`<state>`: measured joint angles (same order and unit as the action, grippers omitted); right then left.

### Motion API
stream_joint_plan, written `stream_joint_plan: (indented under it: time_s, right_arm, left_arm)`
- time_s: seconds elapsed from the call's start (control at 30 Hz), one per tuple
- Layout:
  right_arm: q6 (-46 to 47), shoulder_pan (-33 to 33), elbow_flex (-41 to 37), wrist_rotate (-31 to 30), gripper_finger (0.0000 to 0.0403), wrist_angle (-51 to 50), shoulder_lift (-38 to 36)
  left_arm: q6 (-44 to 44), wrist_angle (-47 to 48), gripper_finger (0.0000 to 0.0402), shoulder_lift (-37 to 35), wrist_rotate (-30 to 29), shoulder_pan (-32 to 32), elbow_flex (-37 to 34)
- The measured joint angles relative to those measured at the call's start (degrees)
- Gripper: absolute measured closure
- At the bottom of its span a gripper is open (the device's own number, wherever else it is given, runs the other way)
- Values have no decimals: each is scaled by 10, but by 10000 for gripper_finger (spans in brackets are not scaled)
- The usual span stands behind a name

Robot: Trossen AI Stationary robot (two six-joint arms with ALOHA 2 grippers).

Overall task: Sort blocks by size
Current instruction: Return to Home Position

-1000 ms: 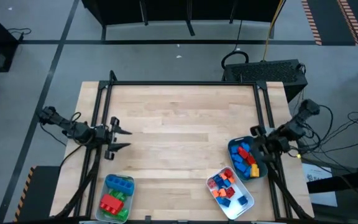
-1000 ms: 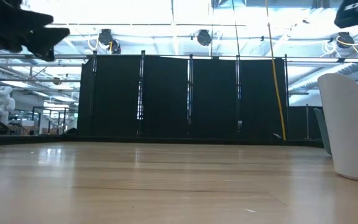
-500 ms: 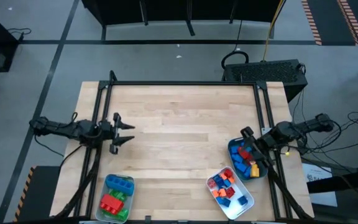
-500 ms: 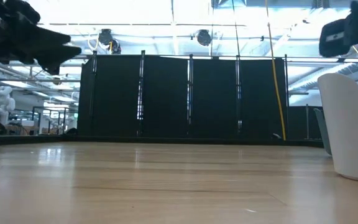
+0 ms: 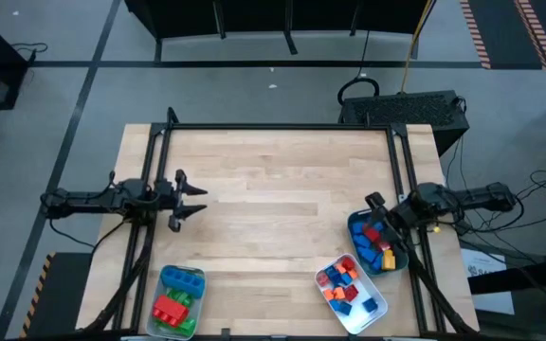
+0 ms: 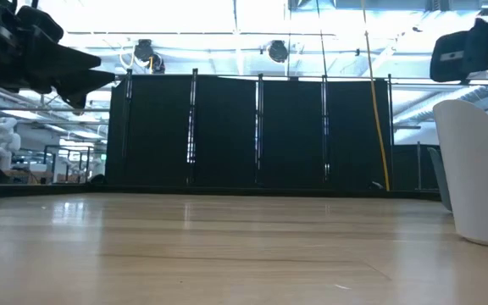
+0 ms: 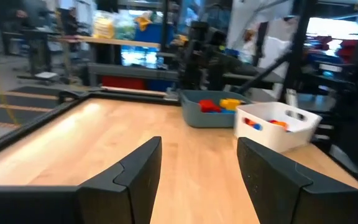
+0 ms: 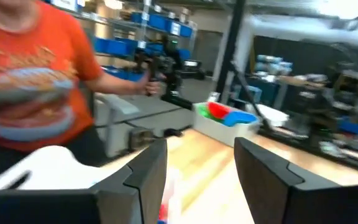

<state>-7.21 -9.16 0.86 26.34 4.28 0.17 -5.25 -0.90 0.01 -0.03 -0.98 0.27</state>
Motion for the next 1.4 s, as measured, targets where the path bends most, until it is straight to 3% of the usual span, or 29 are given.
stream_joint_plan:
  time_s: [0.27,0.4,0.6,0.8,1.4]
  right_arm:
    - [-16,68,0,-22,232,-2,4]
    - [-102,88,0,-41,232,4,3]
    - [-9,91,0,-44,232,14,4]
    - [-11,91,0,-111,232,6,4]
    - [-5,91,0,-113,232,6,4]
  left_arm:
    - [-3,-2,190,0,-26,9,0]
    - [15,-2,190,1,-27,9,0]
    - [12,-11,190,2,-40,9,0]
    - [12,-14,190,2,-41,9,0]
    - [12,-14,190,2,-38,9,0]
